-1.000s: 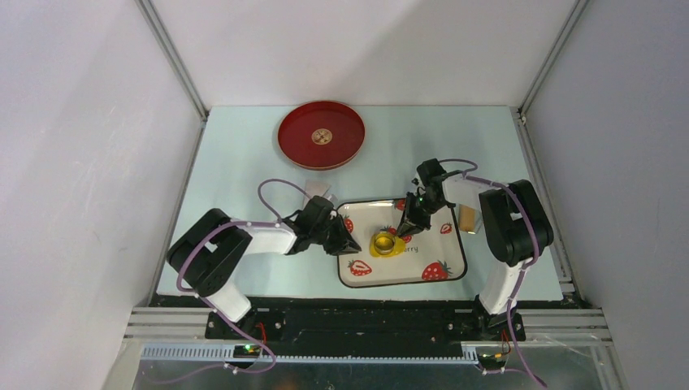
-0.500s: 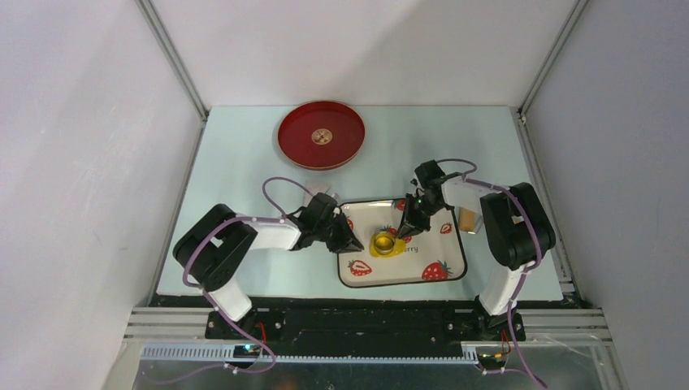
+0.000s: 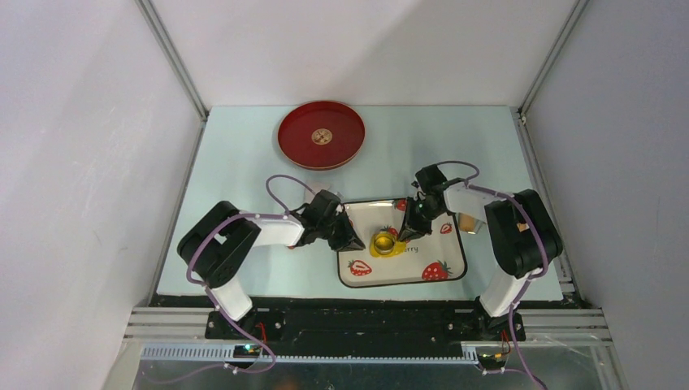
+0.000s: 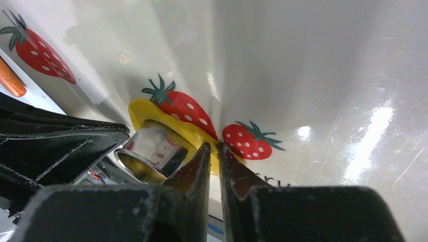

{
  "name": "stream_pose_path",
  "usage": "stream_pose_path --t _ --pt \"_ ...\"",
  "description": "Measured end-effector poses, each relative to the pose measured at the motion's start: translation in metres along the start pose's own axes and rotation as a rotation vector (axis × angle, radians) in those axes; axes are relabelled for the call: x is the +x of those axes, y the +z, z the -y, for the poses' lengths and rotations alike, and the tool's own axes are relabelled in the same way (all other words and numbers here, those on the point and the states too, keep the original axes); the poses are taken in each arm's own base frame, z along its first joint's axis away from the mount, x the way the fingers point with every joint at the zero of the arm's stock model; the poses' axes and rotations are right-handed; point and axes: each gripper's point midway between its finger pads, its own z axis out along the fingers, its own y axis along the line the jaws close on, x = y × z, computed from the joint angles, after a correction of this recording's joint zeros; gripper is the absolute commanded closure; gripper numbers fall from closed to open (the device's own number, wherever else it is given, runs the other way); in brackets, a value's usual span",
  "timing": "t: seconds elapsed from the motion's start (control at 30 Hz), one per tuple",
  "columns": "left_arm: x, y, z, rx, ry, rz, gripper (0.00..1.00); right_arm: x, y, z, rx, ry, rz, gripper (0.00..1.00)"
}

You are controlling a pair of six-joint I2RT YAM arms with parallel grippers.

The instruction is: Roll out the dumpling wrappers from the dough

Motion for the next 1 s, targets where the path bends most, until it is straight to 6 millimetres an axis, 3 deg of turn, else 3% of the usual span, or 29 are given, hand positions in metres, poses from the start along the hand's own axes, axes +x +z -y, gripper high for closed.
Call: stream_pose_path --t 0.53,0.83,1.0 --pt "0.000 0.001 0.000 -0.008 -0.003 -0.006 0.86 0.016 -0.002 0.002 0.009 -0.046 0.026 0.83" --pt "0.004 0.002 0.001 -0.009 0.001 -0.019 0.86 0.042 -0.009 0.012 0.053 -0.064 -0.027 0.80" --pt "0.005 0.002 0.002 -0.010 -0.001 -0.027 0.86 0.061 -0.024 0.018 0.068 -0.055 -0.068 0.77"
